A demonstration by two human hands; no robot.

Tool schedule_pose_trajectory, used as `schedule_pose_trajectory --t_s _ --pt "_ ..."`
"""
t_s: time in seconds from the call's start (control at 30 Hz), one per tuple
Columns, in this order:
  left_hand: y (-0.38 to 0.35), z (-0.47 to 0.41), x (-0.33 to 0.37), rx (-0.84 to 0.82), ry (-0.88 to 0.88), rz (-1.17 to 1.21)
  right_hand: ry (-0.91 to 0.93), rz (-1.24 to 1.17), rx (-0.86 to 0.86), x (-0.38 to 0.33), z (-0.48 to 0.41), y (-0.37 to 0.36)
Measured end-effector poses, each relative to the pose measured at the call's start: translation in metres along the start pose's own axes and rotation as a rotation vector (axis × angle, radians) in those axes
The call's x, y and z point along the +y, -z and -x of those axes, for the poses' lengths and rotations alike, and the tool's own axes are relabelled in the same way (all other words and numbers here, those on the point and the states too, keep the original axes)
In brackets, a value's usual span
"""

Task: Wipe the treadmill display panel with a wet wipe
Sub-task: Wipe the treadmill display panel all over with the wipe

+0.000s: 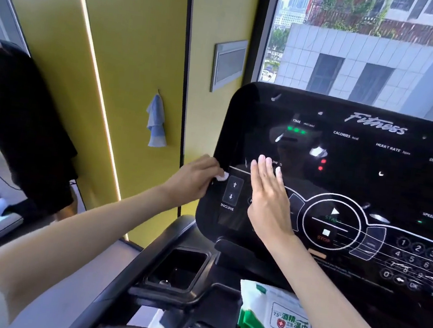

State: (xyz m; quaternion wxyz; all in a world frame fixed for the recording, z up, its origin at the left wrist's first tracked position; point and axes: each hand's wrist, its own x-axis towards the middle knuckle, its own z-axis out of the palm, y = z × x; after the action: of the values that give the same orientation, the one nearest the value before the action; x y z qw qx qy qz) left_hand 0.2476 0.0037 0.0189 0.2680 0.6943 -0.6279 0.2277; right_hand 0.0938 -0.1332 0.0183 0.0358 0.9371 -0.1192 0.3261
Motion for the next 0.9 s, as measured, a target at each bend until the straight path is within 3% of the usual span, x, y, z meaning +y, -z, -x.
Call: schedule_pose_trajectory --t_s 0.1,0.27,0.47,0.63,0.8,0.9 --pt "0.000 0.009 0.003 -0.097 -0.036 0.023 -0.002 0.006 0.003 -0.001 0.000 -0.001" --pt "0.002 -0.030 -0.008 0.230 0.208 0.047 0.015 0.030 -0.012 0.000 0.002 0.000" --pt "-0.011 0.017 0.000 -0.022 -0.036 -0.012 0.001 -0.003 -0.014 0.001 0.002 0.003" --pt "0.003 -0.023 -0.006 0.152 0.124 -0.010 0.005 -0.035 0.031 -0.006 0.027 -0.005" --pt "-0.019 0.030 0.008 -0.005 -0.020 0.000 0.100 -0.013 -0.001 -0.014 0.047 -0.017" --pt "-0.012 0.009 0.007 0.032 0.053 0.041 0.090 -0.003 0.004 -0.015 0.044 -0.018"
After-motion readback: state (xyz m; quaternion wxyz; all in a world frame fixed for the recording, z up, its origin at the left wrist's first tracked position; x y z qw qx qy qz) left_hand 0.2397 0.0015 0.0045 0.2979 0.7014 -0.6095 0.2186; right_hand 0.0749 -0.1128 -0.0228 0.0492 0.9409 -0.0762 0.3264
